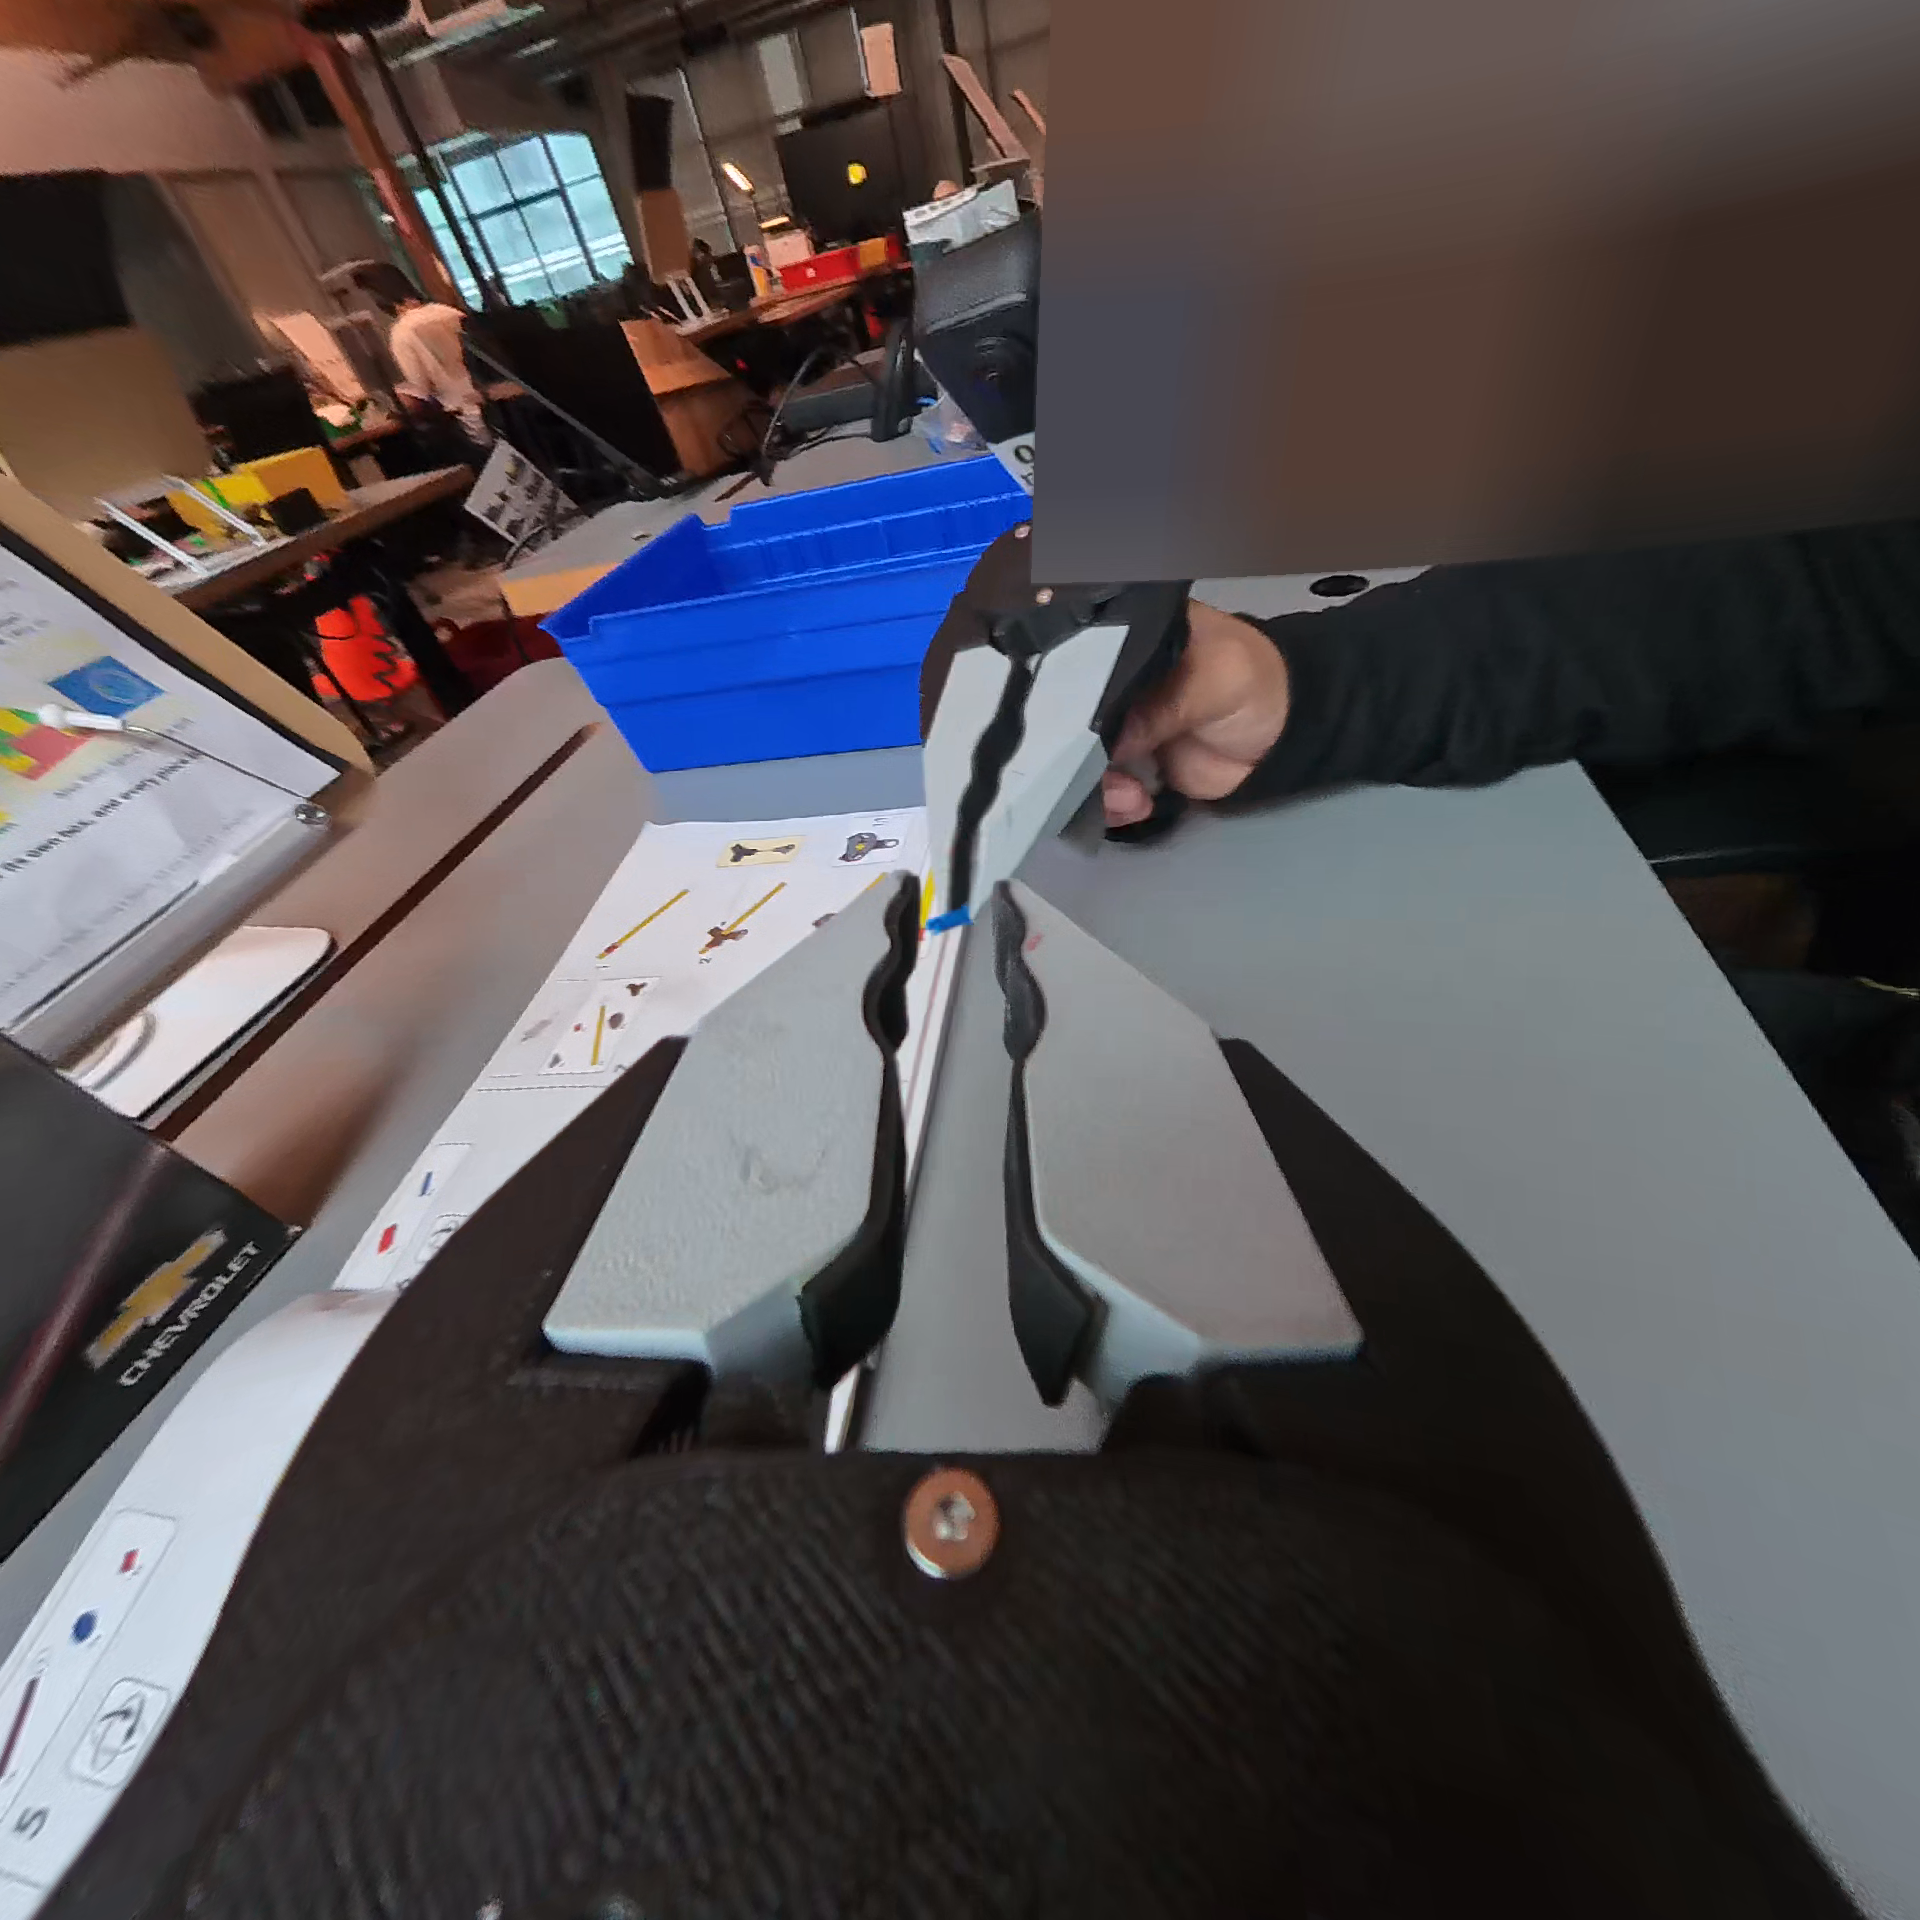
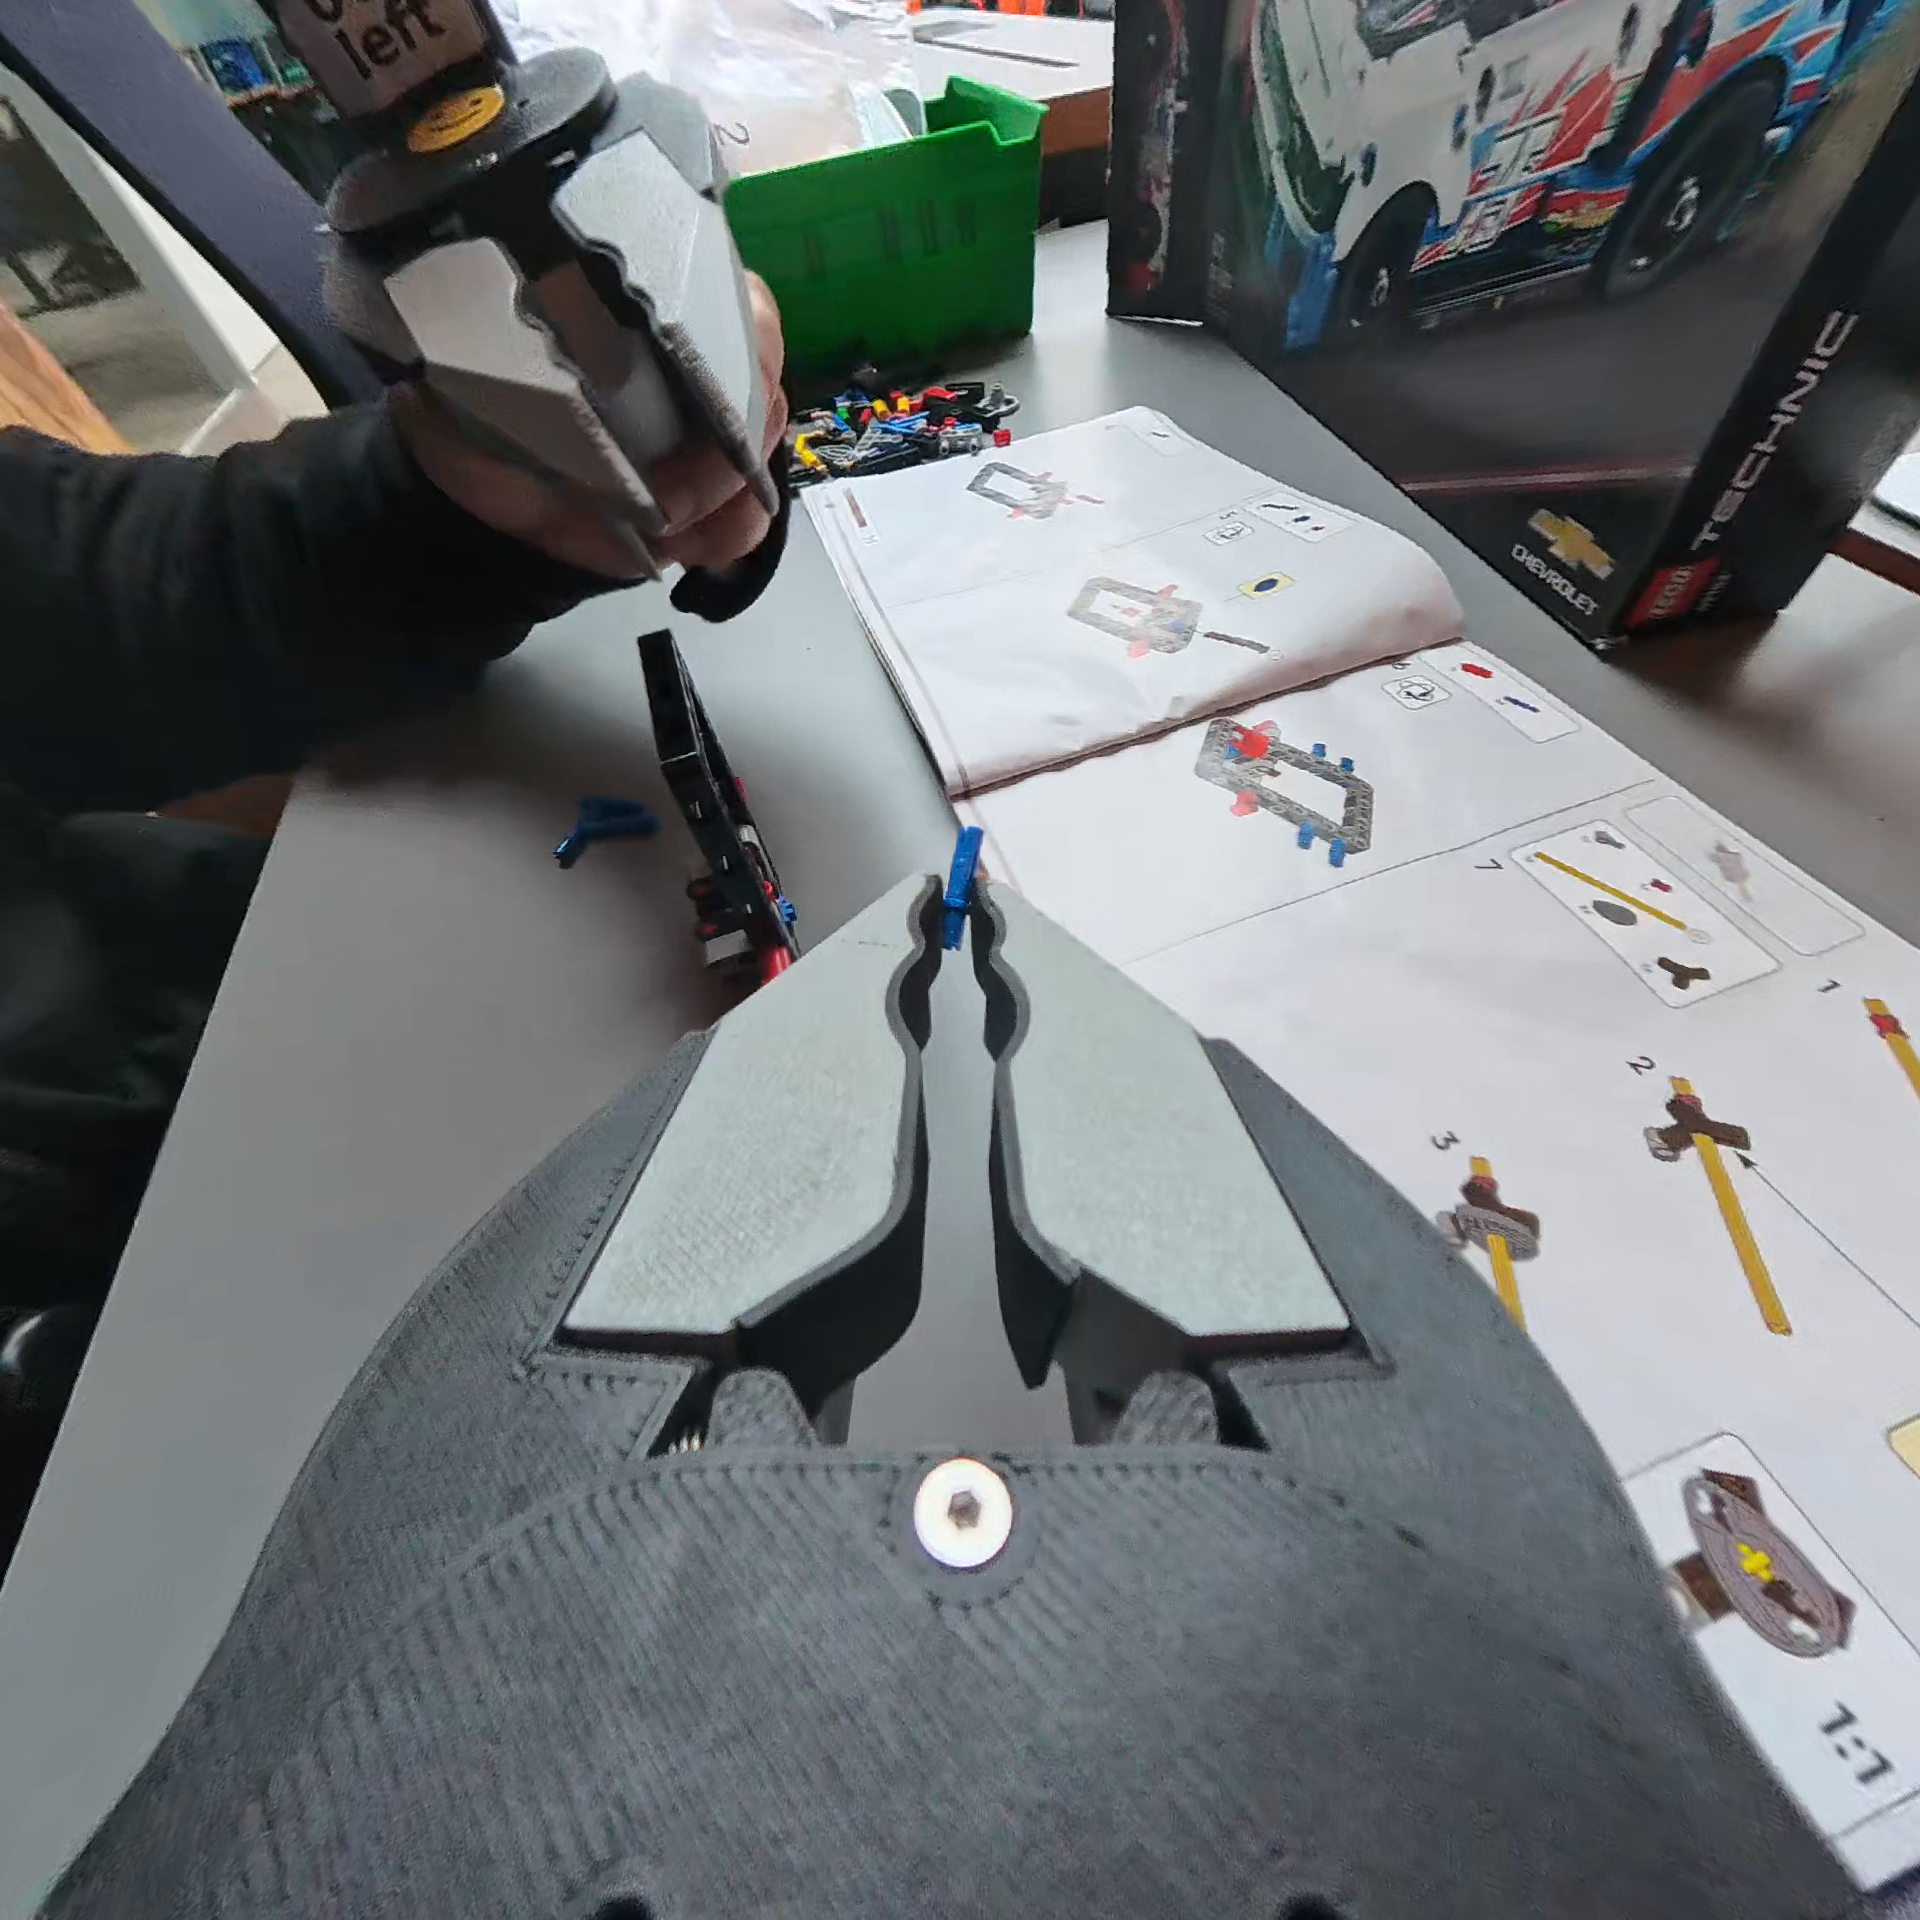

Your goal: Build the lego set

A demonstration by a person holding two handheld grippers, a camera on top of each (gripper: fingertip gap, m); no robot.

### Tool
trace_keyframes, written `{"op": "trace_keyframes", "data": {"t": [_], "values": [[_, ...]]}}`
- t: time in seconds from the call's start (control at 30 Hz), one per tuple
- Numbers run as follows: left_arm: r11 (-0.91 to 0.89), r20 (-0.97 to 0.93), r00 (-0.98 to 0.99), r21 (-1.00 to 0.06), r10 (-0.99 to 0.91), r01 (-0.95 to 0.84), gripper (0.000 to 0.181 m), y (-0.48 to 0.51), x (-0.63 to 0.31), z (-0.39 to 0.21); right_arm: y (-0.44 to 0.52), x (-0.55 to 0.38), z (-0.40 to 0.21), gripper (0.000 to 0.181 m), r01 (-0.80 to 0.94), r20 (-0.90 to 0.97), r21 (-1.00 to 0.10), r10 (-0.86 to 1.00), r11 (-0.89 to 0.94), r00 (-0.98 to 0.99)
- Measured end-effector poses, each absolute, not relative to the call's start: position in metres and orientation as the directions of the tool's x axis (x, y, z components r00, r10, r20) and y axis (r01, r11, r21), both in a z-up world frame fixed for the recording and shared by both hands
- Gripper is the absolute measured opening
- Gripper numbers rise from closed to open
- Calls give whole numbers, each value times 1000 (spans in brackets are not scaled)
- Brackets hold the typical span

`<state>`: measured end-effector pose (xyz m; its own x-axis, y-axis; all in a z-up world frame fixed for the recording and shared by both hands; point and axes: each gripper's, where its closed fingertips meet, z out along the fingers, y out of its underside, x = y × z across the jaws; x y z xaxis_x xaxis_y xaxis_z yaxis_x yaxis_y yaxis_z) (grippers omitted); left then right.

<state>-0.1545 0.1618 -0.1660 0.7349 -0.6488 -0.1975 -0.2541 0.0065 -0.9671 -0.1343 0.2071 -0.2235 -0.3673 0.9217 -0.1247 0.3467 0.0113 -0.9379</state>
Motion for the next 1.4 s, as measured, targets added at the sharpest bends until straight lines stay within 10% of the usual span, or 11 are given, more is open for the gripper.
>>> {"op": "trace_keyframes", "data": {"t": [0.57,1.4], "values": [[-123,-135,696,-944,-705,-308,11,150,-121,-170,142,-122,-175,1,82,208,-958,863,275,-461],[32,-242,577,-937,-780,-349,2,130,-100,-166,124,-113,-172,1,69,85,-985,791,159,-606]]}}
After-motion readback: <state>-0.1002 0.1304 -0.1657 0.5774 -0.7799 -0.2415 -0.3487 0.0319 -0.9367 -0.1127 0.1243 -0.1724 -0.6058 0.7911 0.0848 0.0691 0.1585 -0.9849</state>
